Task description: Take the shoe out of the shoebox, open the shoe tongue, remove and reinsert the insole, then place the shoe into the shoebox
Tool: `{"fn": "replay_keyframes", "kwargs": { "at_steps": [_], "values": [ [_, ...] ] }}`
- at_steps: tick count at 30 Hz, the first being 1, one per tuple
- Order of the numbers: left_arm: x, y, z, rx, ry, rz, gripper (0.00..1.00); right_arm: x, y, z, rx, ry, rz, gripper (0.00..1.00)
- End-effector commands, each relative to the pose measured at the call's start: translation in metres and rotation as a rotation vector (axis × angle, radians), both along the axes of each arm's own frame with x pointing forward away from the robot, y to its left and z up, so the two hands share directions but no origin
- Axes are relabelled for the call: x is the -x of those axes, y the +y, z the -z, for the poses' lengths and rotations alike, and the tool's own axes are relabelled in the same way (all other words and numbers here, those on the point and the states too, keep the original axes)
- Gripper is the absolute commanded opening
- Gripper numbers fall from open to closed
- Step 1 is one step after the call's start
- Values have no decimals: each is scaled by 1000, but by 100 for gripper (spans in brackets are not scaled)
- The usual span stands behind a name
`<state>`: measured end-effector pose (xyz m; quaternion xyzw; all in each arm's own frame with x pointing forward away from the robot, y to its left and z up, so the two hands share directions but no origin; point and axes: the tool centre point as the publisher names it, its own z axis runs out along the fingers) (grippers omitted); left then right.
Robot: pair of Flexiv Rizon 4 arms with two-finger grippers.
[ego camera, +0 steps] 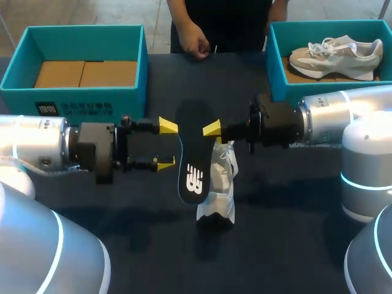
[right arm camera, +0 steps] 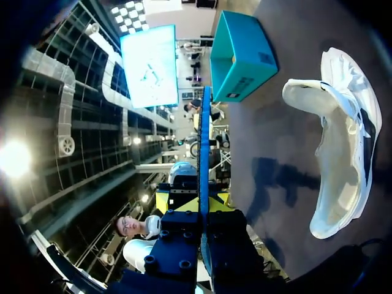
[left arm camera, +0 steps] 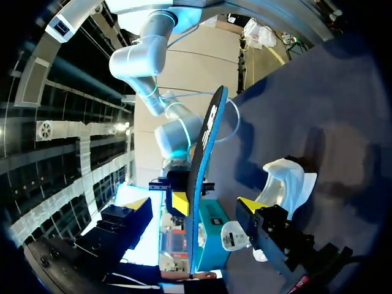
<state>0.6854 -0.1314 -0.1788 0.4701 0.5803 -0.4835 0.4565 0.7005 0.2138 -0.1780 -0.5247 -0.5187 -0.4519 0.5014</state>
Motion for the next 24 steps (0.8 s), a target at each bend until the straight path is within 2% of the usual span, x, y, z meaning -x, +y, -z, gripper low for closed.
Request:
{"fn": "replay_keyframes", "kwargs": {
  "at_steps": [1, 5, 6, 9, 10, 20, 24],
  "values": [
    [-1, -5, 6, 66, -9, -27, 79, 3, 4, -1, 0, 0, 5, 0],
    [-5, -8, 8, 78, -17, -38, 64, 5, 6, -2, -7, 0, 2, 0],
    [-6, -9, 8, 83, -21, -41, 64, 5, 7, -2, -10, 1, -2, 0],
    [-7, -12, 9, 90, -28, -49, 55, 5, 9, -2, -16, 1, -11, 0],
    [-8, -13, 10, 92, -27, -50, 49, 5, 10, -2, -17, 1, -13, 0],
    [-10, -22, 11, 100, -26, -53, 41, 8, 11, 1, -21, 8, -25, 0],
    [-10, -24, 12, 99, -26, -47, 33, 8, 13, 3, -21, 13, -33, 0]
  ]
}}
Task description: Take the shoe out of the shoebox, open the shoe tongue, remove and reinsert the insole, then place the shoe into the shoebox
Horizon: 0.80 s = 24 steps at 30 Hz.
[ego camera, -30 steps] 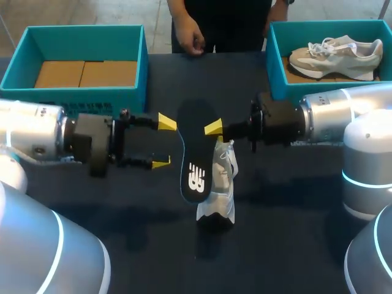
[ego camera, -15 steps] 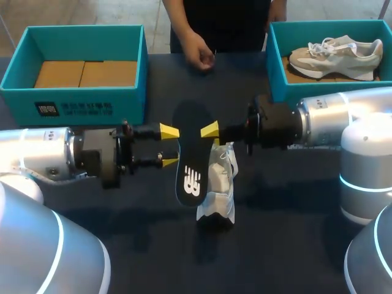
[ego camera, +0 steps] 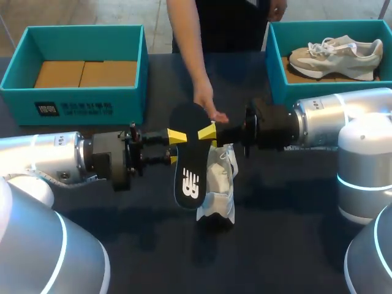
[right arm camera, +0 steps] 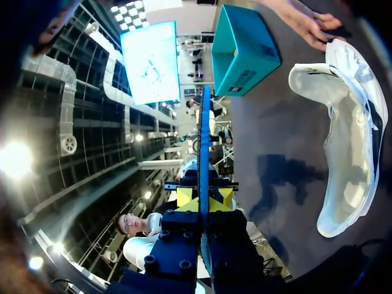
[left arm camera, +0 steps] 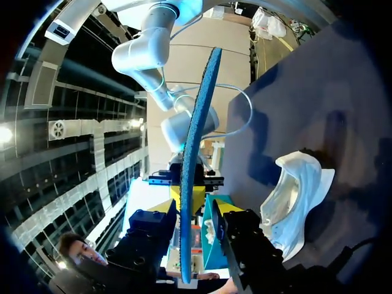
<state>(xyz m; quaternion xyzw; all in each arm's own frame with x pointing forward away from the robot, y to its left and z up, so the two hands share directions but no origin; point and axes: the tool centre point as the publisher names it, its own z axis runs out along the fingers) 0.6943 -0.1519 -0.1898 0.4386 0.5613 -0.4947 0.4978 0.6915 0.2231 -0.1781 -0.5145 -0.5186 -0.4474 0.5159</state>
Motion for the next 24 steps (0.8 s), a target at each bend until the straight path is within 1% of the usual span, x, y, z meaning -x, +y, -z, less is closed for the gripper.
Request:
{"fn": "replay_keyframes", "kwargs": {
  "at_steps": [1, 3, 8, 15, 19, 20, 21, 24],
  "values": [
    [-1, -4, 1, -1, -3, 2, 30, 0, 4, 3, -1, 3, -6, 0],
    [-1, -4, 2, -2, -4, 4, 25, 0, 4, 3, -2, 3, -9, 0],
    [-1, -6, 2, -3, -4, 8, 20, 0, 6, 3, -7, 2, -15, 0],
    [-1, -8, 1, -1, -5, 14, 20, 1, 8, 3, -9, -1, -19, 0],
    [0, -9, 1, 0, -4, 18, 12, 1, 9, 3, -11, -2, -21, 0],
    [0, -9, 1, 0, -4, 18, 7, 1, 9, 3, -11, -2, -21, 0],
    [0, -9, 1, 0, -3, 19, 0, 1, 9, 3, -11, -2, -20, 0],
    [1, -8, 2, 0, -1, 19, 0, 2, 9, 3, -11, -2, -19, 0]
  ]
}}
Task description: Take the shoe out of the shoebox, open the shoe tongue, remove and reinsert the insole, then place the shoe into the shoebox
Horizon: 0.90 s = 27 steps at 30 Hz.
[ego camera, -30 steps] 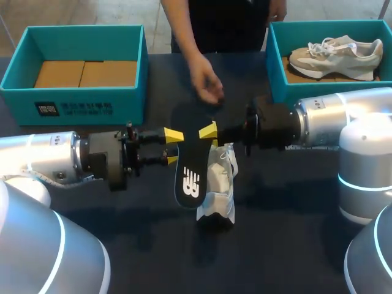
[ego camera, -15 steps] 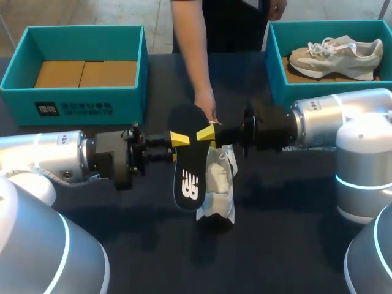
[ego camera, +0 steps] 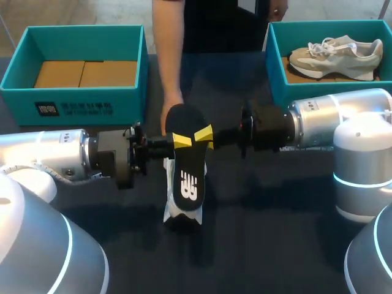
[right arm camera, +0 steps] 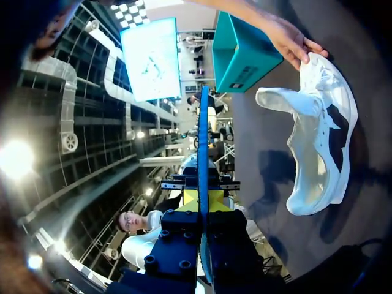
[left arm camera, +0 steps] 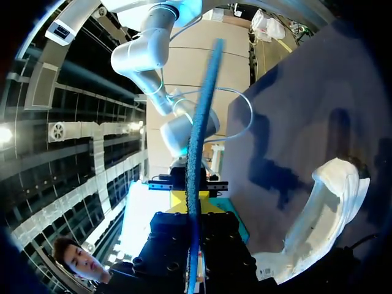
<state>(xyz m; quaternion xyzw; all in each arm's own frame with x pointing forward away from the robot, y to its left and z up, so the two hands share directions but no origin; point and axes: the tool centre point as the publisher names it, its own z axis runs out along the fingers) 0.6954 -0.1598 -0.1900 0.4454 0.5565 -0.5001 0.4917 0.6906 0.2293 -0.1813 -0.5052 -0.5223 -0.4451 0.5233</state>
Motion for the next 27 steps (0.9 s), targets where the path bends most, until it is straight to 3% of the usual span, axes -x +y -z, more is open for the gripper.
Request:
{"fn": "replay_keyframes", "kwargs": {
  "at_steps": [1, 9, 10, 11, 12, 17, 27],
  "values": [
    [2, -1, 2, 2, 1, -4, 0, 1, 3, 0, 1, 0, 3, 0],
    [3, -1, 3, 11, 20, -2, 0, 0, 4, 0, -2, 0, -3, 0],
    [2, -1, 3, 11, 27, 2, 0, 0, 4, 0, -2, 0, -2, 23],
    [3, -1, 3, 12, 35, 6, 0, 1, 4, 0, -3, 0, -1, 53],
    [4, -1, 3, 11, 37, 11, 0, 1, 4, 0, -2, 1, 0, 99],
    [9, 6, 2, 2, 67, 28, 0, 2, -3, 0, 20, -10, 33, 100],
    [24, 28, -11, 8, 161, 52, 0, 3, -16, 2, 98, -140, 65, 100]
  ]
}}
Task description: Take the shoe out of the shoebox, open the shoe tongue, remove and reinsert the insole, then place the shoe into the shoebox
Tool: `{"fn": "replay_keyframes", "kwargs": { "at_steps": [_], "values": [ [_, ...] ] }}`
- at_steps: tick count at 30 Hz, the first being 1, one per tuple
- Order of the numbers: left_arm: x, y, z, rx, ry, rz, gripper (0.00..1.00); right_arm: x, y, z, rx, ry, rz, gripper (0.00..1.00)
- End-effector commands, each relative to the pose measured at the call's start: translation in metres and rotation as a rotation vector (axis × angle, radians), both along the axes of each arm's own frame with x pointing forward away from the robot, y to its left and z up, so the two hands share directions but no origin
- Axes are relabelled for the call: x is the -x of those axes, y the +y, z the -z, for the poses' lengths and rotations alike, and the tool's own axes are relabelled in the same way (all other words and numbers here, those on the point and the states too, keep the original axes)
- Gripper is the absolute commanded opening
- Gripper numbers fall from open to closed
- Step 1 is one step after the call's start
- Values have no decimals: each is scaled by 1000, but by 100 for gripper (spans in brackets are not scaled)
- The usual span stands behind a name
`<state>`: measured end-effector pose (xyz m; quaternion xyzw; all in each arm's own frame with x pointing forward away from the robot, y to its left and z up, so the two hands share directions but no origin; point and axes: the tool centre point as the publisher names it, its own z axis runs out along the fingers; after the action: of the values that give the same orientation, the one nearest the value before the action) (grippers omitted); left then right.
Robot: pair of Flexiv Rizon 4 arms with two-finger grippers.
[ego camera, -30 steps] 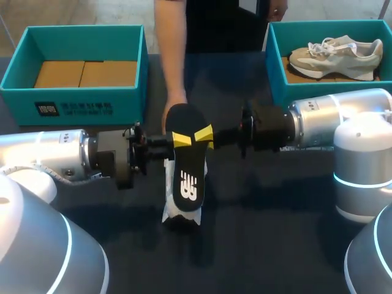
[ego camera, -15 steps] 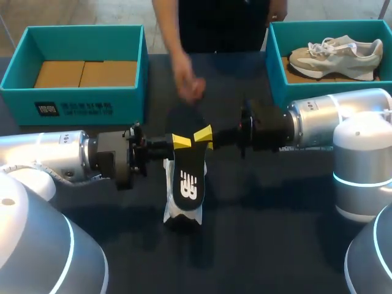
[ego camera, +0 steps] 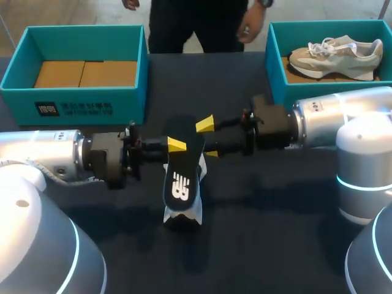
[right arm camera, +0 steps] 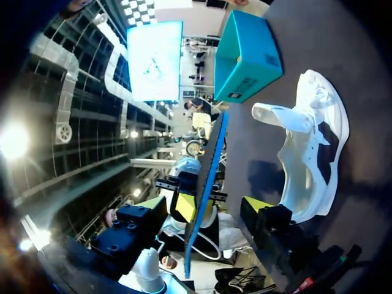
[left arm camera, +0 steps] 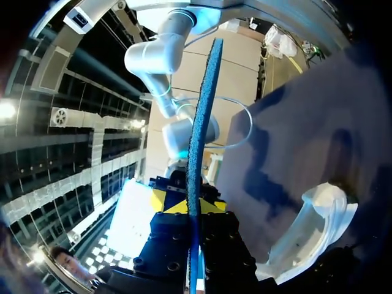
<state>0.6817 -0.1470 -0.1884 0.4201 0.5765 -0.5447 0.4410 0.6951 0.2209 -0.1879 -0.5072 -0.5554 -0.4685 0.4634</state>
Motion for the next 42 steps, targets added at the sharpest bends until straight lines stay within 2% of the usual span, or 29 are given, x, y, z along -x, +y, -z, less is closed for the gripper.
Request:
{"fn": "replay_keyframes", "kwargs": {
  "at_steps": [1, 8, 12, 18, 21, 26, 42],
  "values": [
    [12, 16, -11, -1, 24, 4, 0, 8, -8, -4, 42, -38, 23, 100],
    [18, 23, -17, 27, 148, 30, 0, 8, -16, -4, 116, -169, 34, 100],
    [22, 27, -18, 38, 235, 50, 0, 9, -20, -6, 166, -270, 32, 100],
    [33, 33, -19, 18, 401, 140, 0, 14, -22, -10, 255, -405, 4, 100],
    [37, 37, -19, 0, 446, 183, 0, 15, -22, -11, 293, -447, -17, 100],
    [41, 41, -19, -30, 447, 232, 0, 16, -22, -12, 305, -457, -13, 100],
    [41, 41, -19, -30, 447, 232, 0, 16, -22, -12, 305, -457, -13, 100]
  ]
}}
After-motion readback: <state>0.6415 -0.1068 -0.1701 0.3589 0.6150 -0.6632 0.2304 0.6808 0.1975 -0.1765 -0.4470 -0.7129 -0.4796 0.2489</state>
